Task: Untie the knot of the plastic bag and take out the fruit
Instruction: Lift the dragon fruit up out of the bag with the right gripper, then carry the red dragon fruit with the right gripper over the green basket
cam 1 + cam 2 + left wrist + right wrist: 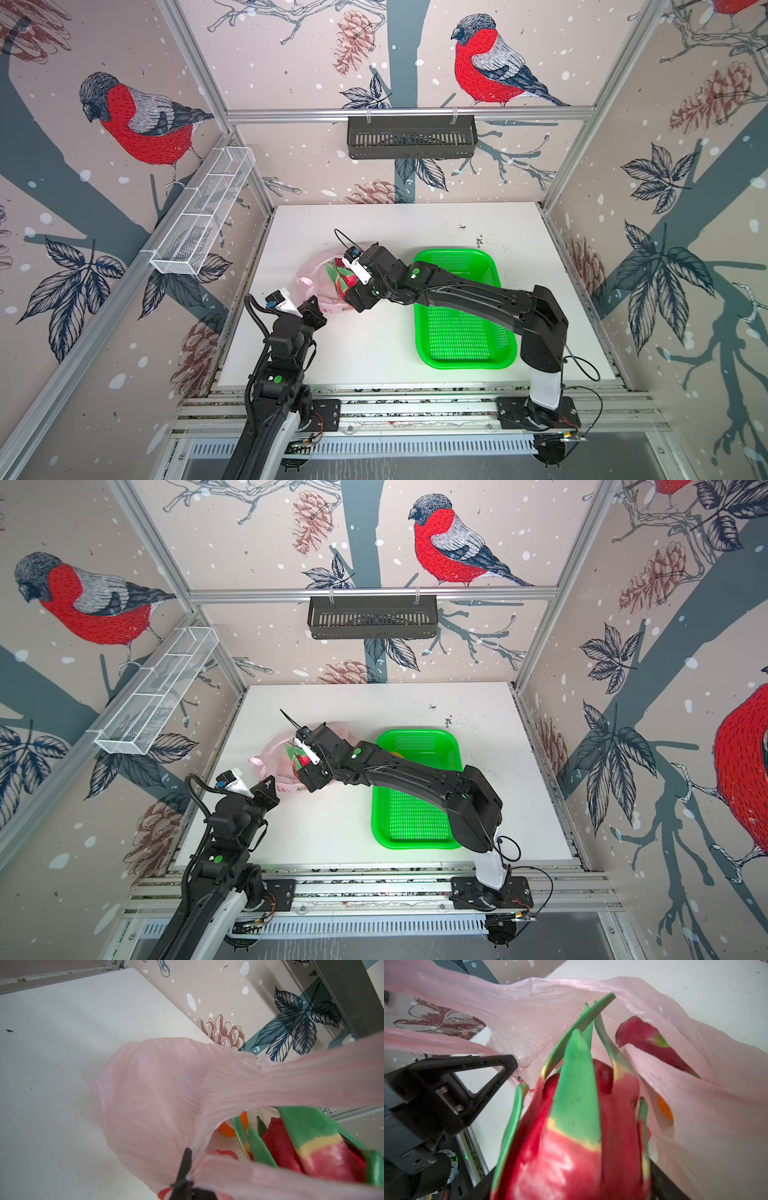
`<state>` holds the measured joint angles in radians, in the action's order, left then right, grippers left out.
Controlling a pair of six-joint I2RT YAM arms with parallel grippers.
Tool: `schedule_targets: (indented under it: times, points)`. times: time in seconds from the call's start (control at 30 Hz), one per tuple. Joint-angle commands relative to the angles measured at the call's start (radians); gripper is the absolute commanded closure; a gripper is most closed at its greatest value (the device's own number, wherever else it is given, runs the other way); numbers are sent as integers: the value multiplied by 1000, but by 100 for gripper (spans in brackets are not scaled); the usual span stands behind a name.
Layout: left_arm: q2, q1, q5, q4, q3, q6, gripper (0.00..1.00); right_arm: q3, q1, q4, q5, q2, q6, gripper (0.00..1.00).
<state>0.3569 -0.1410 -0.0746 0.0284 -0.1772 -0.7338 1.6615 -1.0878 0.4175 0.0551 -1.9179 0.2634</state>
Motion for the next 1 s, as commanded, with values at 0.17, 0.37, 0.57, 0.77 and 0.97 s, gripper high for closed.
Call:
schedule_targets:
  times: [0.17, 0.37, 0.57, 0.77, 0.97]
  points:
    - [13, 0, -7, -80, -5, -15, 100, -51, -10, -48, 4, 73, 20, 58]
    - [27, 0, 6, -96, -8, -14, 100, -90, -19, -44, -4, 123, 31, 58]
    - [32, 0, 13, -101, -9, -10, 100, -137, -23, -45, -24, 192, 49, 58]
    - [32, -1, 15, -101, -8, -8, 100, -175, -23, -52, -52, 267, 72, 59]
    - [32, 0, 31, -100, -9, -1, 100, -215, -15, -66, -92, 339, 85, 59]
